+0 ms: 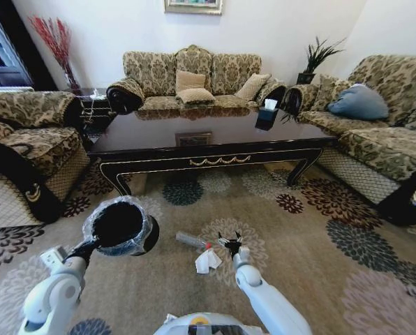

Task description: Move to the front of the table and pick up the trash from the floor, then place it into the trash bin.

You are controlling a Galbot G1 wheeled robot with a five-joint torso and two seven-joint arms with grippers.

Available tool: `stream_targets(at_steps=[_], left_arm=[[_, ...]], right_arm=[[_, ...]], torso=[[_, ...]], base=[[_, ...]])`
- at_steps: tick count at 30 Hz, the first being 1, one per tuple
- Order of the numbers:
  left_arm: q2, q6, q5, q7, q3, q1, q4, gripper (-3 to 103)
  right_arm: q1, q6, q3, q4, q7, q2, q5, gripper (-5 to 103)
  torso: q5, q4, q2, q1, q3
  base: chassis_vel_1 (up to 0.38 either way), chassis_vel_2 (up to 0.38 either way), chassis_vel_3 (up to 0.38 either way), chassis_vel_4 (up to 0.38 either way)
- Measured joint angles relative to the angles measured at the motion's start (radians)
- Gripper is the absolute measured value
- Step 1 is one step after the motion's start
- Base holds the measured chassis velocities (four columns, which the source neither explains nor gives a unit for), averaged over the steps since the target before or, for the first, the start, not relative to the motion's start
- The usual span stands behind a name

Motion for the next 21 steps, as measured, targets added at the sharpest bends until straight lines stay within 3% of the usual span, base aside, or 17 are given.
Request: stream_targets(at_steps=[10,14,21], left_arm=[[-0.016,0.001,0.015,-0.011,-0.016,0.021,-0.012,2],[-0.027,0.006,0.028,-0.018,0.005,0.020,-0.021,2],[-0.034,0.009,0.040,-0.022,0.018,0.020,-0.023,2]], right_arm=[[0.009,-0.018,-0.027,-0.062,-0.012,-0.010,-0.041,100],[0.018,-0.010,-0.009,-0.144,0.004,0.005,-0.107,100],[0.038,0.011,0.019,-0.226,0.020,0.028,-0.111,100]], torso=[[0.0001,-0.0002,0.000,0.000,0.000],[0.0001,-0.0003,0.000,0.000,0.000],[0.0001,-0.0003,0.000,0.000,0.000]], base=[[0.000,0.000,0.000,0.000],[0.000,0.000,0.000,0.000],[0.000,0.000,0.000,0.000]])
